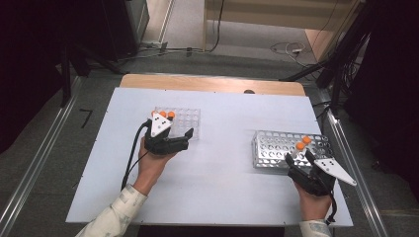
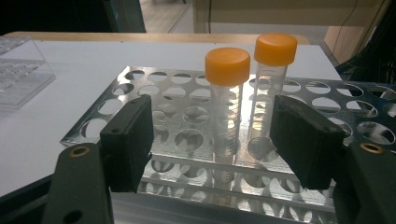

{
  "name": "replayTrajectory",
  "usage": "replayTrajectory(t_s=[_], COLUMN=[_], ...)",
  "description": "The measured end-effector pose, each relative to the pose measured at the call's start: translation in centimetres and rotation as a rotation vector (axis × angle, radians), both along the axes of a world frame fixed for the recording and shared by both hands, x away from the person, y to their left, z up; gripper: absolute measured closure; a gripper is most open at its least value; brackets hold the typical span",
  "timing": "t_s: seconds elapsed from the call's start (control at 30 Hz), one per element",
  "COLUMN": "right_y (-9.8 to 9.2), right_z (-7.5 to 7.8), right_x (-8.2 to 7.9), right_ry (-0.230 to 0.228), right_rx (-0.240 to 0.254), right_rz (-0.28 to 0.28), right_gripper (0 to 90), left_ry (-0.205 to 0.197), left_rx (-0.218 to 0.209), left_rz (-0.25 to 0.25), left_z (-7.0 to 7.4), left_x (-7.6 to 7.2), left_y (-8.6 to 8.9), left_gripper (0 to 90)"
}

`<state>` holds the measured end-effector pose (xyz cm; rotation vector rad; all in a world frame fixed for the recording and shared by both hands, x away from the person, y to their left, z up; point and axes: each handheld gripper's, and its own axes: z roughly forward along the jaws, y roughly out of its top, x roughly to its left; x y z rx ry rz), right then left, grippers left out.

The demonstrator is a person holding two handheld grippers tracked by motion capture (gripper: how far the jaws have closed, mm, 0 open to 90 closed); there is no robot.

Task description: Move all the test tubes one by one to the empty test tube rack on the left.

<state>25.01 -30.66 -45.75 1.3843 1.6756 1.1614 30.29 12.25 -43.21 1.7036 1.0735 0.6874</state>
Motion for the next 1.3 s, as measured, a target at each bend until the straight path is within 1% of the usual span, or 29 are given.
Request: replayTrajectory(t_s=[0.1,0.27,0.43,0.9,1.1,1.3], right_y=[0.1,0.1,0.2,0.3,0.3,0.3], right_z=[-0.2,-0.4,-0.7,-0.9,-0.8,0.0], right_x=[0.3,0.6,0.9,1.2,1.2,0.8], right_ry=[-0.001,-0.006,0.006,0.014,0.012,-0.029], right_rx=[-0.015,-0.029,-0.036,-0.064,-0.077,-0.076], right_rz=[-0.007,-0.019,-0.020,-0.034,-0.035,-0.036], right_gripper=[32.1,43.2,50.3,70.0,71.4,71.8], left_ry=[0.001,0.001,0.000,0.004,0.003,0.004], left_rx=[0.001,0.001,-0.002,0.003,0.000,-0.003], left_rz=[0.000,0.001,0.001,-0.005,-0.008,-0.011], left_z=[0.0,0.0,0.0,-0.1,-0.1,-0.1], left_x=[0.0,0.0,-0.1,-0.1,-0.2,-0.2], left_y=[0.0,0.1,0.1,0.0,0.0,-0.1], left_gripper=[19.8,19.8,19.9,20.2,20.3,20.2])
